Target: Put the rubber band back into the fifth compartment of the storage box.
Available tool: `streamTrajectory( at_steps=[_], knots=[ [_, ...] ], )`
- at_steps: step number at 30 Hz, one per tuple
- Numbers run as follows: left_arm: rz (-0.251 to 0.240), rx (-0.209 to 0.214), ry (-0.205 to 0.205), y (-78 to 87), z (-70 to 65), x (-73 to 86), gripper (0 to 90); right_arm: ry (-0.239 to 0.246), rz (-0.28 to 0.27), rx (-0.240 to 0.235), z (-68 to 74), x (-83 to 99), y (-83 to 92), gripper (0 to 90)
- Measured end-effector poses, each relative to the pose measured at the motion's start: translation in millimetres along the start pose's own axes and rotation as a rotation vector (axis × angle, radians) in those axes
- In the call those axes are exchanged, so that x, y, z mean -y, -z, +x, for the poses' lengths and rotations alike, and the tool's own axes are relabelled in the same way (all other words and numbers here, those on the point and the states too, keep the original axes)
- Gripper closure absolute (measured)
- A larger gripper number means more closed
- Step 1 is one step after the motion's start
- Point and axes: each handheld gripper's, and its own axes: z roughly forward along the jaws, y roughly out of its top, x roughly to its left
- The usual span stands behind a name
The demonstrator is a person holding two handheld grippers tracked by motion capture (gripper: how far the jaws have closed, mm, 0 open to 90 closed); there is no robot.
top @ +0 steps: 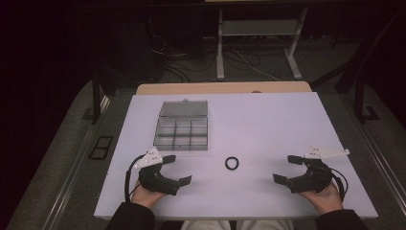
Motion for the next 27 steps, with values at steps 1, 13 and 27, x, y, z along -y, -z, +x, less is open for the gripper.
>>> streamTrajectory(
  at_steps=[1, 13, 27],
  knots=[
    [0.005, 0.0, -0.002, 0.0, 0.1, 0.2, 0.0, 0.0, 0.0, 0.002, -0.3, 0.5, -0.4, 0.1],
    [0.01, 0.009, -0.015, -2.0, -1.1, -0.7, 0.0, 0.003, 0.018, -0.006, -1.9, 2.8, -3.0, 0.1],
    [0.029, 0.021, -0.03, -0.8, -4.3, -4.7, 0.0, 0.003, 0.038, -0.01, -3.0, 4.7, -5.2, 0.1]
  ],
)
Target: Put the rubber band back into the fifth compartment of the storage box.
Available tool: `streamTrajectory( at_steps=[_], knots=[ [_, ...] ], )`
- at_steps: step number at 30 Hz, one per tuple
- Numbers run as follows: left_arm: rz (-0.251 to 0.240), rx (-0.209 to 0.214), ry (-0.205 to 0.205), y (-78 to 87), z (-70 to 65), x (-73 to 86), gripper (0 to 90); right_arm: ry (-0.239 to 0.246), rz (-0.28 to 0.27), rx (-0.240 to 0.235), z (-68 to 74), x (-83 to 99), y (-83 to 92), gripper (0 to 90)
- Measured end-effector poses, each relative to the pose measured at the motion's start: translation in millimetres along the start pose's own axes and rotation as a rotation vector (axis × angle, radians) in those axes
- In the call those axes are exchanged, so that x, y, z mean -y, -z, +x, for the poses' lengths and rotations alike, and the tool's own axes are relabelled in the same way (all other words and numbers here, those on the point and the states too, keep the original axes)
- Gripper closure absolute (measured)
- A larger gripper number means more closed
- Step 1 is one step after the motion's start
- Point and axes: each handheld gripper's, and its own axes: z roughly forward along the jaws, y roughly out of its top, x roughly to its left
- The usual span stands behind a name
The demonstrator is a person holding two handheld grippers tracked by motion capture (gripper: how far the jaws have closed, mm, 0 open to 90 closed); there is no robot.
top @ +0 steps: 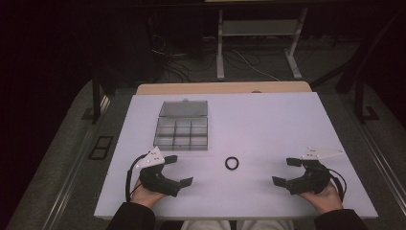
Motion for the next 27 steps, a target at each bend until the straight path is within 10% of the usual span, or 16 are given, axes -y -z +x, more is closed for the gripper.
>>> streamTrajectory(
  at_steps=[27],
  knots=[
    [0.038, 0.028, -0.017, -4.5, -3.7, -25.2, 0.0, 0.002, 0.004, 0.003, -1.7, 2.7, 2.9, 0.1]
  ],
)
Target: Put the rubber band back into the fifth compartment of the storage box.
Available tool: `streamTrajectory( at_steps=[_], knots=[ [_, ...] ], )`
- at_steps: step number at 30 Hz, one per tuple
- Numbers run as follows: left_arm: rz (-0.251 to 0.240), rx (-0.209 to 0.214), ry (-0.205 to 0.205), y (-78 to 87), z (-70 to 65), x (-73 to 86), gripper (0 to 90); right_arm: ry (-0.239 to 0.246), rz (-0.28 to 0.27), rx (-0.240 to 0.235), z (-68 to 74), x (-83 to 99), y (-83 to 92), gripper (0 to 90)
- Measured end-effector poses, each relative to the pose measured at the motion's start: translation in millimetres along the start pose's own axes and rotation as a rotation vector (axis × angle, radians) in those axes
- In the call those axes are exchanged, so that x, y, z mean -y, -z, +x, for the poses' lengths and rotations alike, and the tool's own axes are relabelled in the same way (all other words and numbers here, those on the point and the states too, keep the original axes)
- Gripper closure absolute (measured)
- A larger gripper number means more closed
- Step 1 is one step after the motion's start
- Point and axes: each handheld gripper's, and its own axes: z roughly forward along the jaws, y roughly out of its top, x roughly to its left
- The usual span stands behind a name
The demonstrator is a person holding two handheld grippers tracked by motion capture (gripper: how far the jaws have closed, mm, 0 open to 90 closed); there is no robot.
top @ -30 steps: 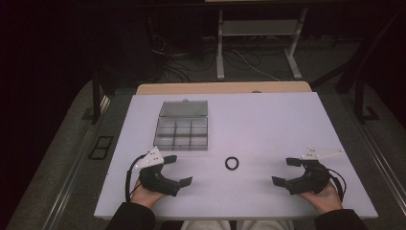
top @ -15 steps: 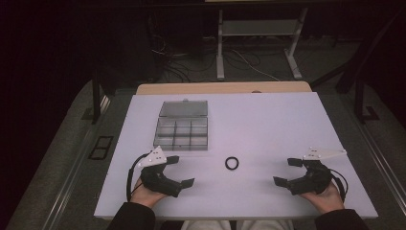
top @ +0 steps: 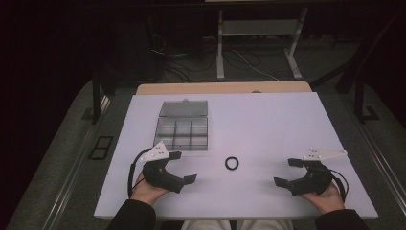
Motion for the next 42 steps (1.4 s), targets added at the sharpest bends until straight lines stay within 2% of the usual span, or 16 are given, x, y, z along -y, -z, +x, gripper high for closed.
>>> streamTrajectory(
  at_steps=[12, 36, 42],
  knots=[
    [0.035, 0.009, -0.009, -9.2, 6.2, -16.5, 0.0, 0.008, -0.006, 0.009, -0.8, 0.9, 1.0, 0.1],
    [0.078, 0.046, -0.066, -39.0, 1.1, -56.0, 0.0, 0.009, -0.008, 0.003, -0.1, 0.9, 1.3, 0.1],
    [0.102, 0.055, -0.083, -47.1, 0.5, -64.2, 0.0, 0.009, -0.007, 0.001, 0.3, 0.9, 1.2, 0.1]
  ],
)
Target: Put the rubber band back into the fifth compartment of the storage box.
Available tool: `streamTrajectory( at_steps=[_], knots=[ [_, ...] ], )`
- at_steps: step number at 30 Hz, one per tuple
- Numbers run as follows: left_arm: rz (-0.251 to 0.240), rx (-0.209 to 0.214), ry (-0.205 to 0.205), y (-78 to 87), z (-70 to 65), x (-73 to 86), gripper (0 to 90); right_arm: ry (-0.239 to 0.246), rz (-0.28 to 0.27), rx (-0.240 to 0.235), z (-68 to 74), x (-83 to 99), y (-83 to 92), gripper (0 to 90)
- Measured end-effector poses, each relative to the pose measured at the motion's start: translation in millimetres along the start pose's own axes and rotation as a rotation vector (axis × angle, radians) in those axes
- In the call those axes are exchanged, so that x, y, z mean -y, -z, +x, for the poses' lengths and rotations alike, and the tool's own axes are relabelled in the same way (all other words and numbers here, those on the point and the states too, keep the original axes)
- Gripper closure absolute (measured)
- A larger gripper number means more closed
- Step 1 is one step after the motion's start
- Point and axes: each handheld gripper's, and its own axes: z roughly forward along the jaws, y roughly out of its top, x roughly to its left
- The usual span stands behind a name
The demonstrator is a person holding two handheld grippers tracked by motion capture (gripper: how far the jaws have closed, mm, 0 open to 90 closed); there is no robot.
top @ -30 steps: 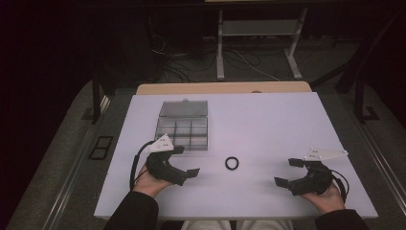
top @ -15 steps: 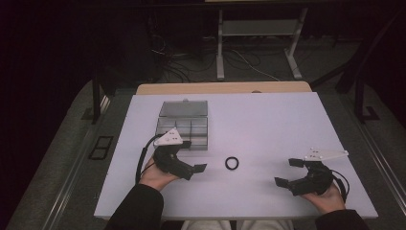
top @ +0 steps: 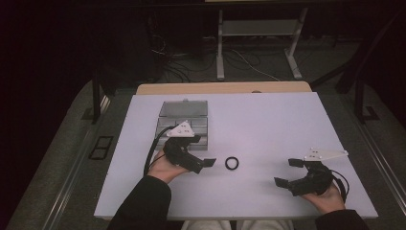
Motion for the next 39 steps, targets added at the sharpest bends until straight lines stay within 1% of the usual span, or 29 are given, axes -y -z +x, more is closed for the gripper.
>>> streamTrajectory(
  at_steps=[6, 10, 19, 20, 23, 28, 33, 34, 35, 39],
  knots=[
    [0.018, 0.01, -0.012, -7.9, 0.9, -7.9, 0.0, 0.0, 0.0, -0.002, 0.1, -0.1, 0.0, 0.1],
    [0.021, 0.014, -0.011, -15.3, 1.2, -11.8, 0.0, 0.001, 0.0, -0.002, -0.1, 0.0, 0.0, 0.1],
    [0.048, 0.026, -0.03, -29.5, 1.9, -22.4, 0.0, -0.004, 0.004, -0.006, 0.3, 0.0, 0.1, 0.1],
    [0.054, 0.029, -0.033, -30.8, 2.1, -23.5, 0.0, 0.001, 0.006, -0.007, 0.1, 0.1, 0.1, 0.1],
    [0.055, 0.033, -0.037, -34.3, 2.3, -26.7, 0.0, -0.003, 0.007, -0.005, 0.0, 0.0, -0.1, 0.1],
    [0.087, 0.037, -0.053, -43.1, 2.2, -29.3, 0.0, -0.002, -0.001, -0.003, -1.4, 0.0, -0.1, 0.1],
    [0.108, 0.038, -0.053, -51.6, 3.3, -29.8, 0.0, -0.007, 0.002, -0.006, -0.8, 0.0, 0.2, 0.1],
    [0.116, 0.038, -0.061, -52.9, 4.2, -29.9, 0.0, -0.006, 0.002, -0.006, -0.6, -0.1, 0.1, 0.1],
    [0.113, 0.037, -0.056, -54.6, 4.3, -29.6, 0.0, 0.002, -0.002, -0.004, -1.0, -0.1, -0.3, 0.1],
    [0.13, 0.041, -0.049, -60.3, 7.4, -29.2, 0.0, -0.001, 0.003, -0.006, 0.2, -0.2, -0.6, 0.1]
  ],
)
